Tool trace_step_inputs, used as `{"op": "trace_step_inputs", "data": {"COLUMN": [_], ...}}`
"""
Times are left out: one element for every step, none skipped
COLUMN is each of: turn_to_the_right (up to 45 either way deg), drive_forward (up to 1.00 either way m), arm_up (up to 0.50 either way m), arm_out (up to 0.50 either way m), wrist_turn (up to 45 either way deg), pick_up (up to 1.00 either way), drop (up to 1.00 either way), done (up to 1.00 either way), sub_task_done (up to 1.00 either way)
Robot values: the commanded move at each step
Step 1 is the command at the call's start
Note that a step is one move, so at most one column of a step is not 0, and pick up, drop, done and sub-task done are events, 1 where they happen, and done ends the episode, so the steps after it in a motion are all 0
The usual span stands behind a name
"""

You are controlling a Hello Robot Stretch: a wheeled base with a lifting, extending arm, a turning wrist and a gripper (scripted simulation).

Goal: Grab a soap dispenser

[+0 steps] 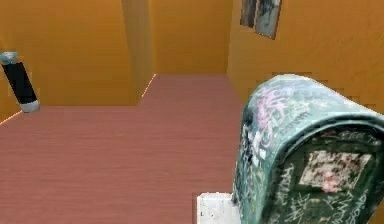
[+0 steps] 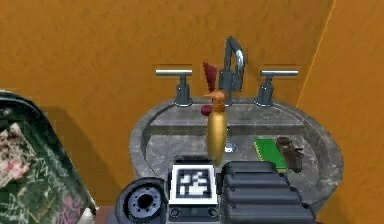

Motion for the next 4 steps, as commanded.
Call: {"op": "trace_step_inputs", "data": {"turn_to_the_right": [0.0, 0.0, 0.0, 0.0], "drive_forward": [0.0, 0.0, 0.0, 0.0], "arm_up": [0.0, 0.0, 0.0, 0.0], "arm_out": [0.18, 0.0, 0.0, 0.0], "wrist_turn": [0.0, 45.0, 45.0, 45.0], "pick_up": [0.0, 0.0, 0.0, 0.0], "drop": [0.0, 0.0, 0.0, 0.0], "done": [0.0, 0.0, 0.0, 0.0], "sub_task_done": [0.0, 0.0, 0.0, 0.0]}}
